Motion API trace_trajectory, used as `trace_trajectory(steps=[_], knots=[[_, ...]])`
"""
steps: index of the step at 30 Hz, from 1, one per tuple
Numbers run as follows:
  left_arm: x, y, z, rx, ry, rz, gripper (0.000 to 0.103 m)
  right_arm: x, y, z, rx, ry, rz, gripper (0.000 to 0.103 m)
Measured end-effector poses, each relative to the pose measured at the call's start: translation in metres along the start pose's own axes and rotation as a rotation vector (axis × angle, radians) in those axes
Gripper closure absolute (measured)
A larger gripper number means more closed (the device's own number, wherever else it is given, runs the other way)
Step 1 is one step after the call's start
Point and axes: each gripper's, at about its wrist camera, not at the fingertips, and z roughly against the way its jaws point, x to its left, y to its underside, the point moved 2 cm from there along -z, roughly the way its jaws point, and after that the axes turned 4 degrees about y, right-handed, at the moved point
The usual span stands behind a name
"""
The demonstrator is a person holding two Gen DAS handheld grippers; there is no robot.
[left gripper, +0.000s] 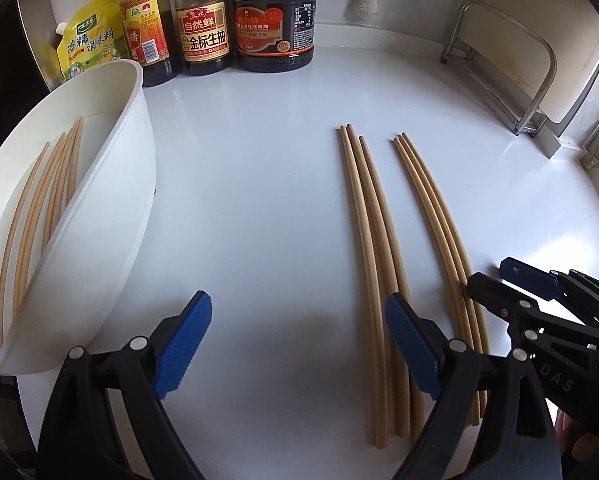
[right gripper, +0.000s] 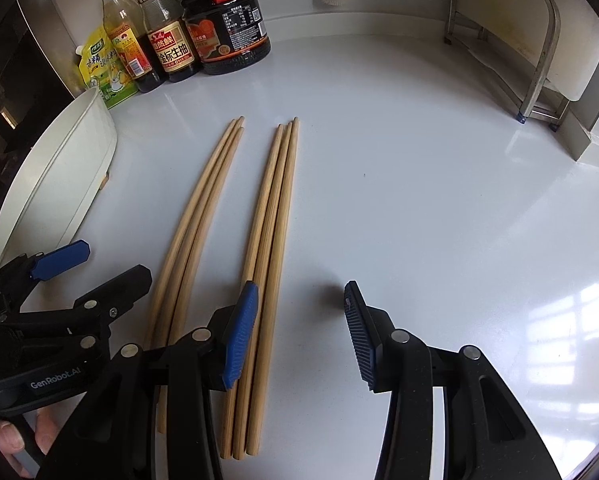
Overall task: Organize utensils
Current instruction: 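Move the open right tool back and position it over the chopstick pile, then close the right tool on another wooden chopstick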
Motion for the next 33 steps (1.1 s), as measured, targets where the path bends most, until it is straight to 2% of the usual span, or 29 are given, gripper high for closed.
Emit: trace_trajectory(steps=[10,21,23,24,25,26,28,29,31,33], knots=[[-0.003,-0.001,-0.016,0.022,-0.032,-0.013,0.016,-0.003,0.001,0.0,-0.018,0.025,0.016,0.06],[-0.002,-0.011,-0.02,0.006,-0.06,-0.009,0.014,0.01,0.007,-0.003,-0.046,0.094,0.1,0.061],[-0.003,-0.014,-0.021,0.004,-0.059,-0.01,0.014,0.012,0.008,-0.003,-0.052,0.098,0.117,0.064],[-0.004,-0.014,-0.022,0.001,-0.058,-0.012,0.017,0.014,0.009,-0.002,-0.053,0.095,0.123,0.067],[-0.005,-0.014,-0.021,-0.003,-0.049,-0.014,0.023,0.015,0.009,-0.002,-0.054,0.092,0.131,0.069],[-0.007,-0.014,-0.019,-0.008,-0.047,-0.019,0.027,0.017,0.01,-0.002,-0.056,0.089,0.142,0.075],[-0.011,-0.014,-0.016,-0.015,-0.052,-0.042,0.044,0.02,0.012,-0.001,-0.057,0.088,0.158,0.093],[-0.013,-0.013,-0.014,-0.018,-0.048,-0.051,0.05,0.02,0.012,-0.001,-0.057,0.087,0.161,0.096],[-0.018,-0.011,-0.012,-0.018,-0.027,-0.064,0.081,0.02,0.011,-0.001,-0.053,0.077,0.156,0.097],[-0.024,-0.011,-0.012,-0.009,-0.022,-0.083,0.095,0.017,0.01,-0.001,-0.046,0.057,0.136,0.097]])
